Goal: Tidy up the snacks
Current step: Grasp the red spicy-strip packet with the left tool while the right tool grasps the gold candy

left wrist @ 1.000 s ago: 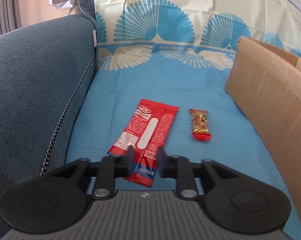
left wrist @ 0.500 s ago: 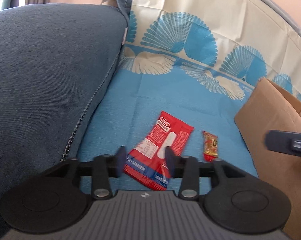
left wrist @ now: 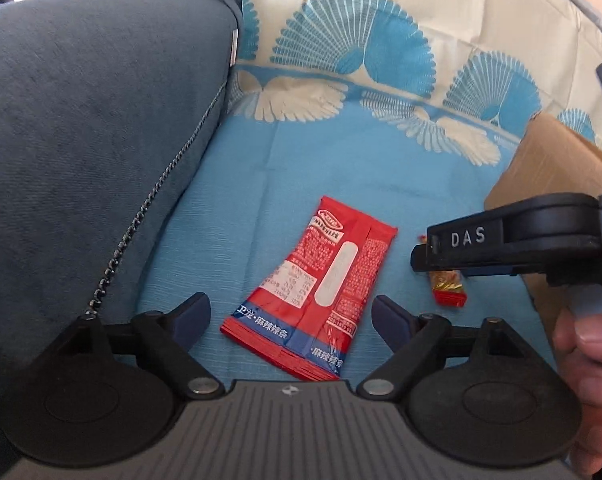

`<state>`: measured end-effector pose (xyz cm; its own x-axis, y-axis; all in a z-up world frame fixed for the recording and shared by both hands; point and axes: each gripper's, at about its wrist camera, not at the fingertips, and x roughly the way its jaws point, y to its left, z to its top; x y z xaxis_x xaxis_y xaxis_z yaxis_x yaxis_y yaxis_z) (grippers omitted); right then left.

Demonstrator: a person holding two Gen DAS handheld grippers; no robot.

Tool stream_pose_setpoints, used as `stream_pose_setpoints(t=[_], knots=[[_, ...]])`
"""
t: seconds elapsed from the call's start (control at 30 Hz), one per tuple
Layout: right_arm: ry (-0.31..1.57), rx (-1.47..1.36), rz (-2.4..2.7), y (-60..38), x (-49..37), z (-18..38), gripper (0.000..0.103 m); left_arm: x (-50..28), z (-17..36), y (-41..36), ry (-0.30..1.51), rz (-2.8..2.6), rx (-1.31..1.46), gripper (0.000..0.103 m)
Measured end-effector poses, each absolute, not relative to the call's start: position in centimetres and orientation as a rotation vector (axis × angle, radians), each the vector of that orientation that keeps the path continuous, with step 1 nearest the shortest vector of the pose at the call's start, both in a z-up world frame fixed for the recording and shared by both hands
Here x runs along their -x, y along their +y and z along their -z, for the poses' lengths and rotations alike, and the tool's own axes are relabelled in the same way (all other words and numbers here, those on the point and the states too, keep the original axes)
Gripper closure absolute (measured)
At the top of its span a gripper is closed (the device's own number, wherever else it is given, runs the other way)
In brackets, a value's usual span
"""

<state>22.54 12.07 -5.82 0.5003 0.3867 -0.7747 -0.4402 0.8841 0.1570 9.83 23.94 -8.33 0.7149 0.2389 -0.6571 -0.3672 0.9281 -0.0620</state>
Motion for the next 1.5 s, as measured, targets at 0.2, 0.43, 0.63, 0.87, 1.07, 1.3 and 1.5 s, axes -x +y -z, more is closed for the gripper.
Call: stream_pose_setpoints(t=[0.2,0.43,0.63,0.87,1.07,1.3,1.5], knots=[[0.879,0.098,-0.525,11.1,-22.3,5.9,0.085,-10.3,8.8,22.8,0.704,-0.300,0.120,0.015],[0.810,0.085,-0.526,8.7,-19.5,2.0,0.086,-9.9,8.7,22.7,0.693,-0.318,0.105,0.045],[0.769,0.083,-0.633,4.7,-14.2,-2.2,0.085,-9.2,8.1,23.0,0.690,-0.311,0.138,0.049],[0.724,0.150,-0.802,2.0,-5.4,-4.0,0.085,-7.5,6.3,23.4,0.679,-0.298,0.225,0.050],[0.821,0.106,-0.832,1.1,-2.3,-0.8,0.085,-5.3,4.8,22.7,0.789,-0.272,0.263,0.051],[0.894,0.185,-0.776,2.1,-1.6,4.1,0.085,-1.8,4.4,23.3,0.926,-0.229,0.411,0.052],[0.923,0.192,-0.760,2.4,-1.8,5.3,0.084,-0.8,5.2,24.0,0.993,-0.246,0.513,0.026]])
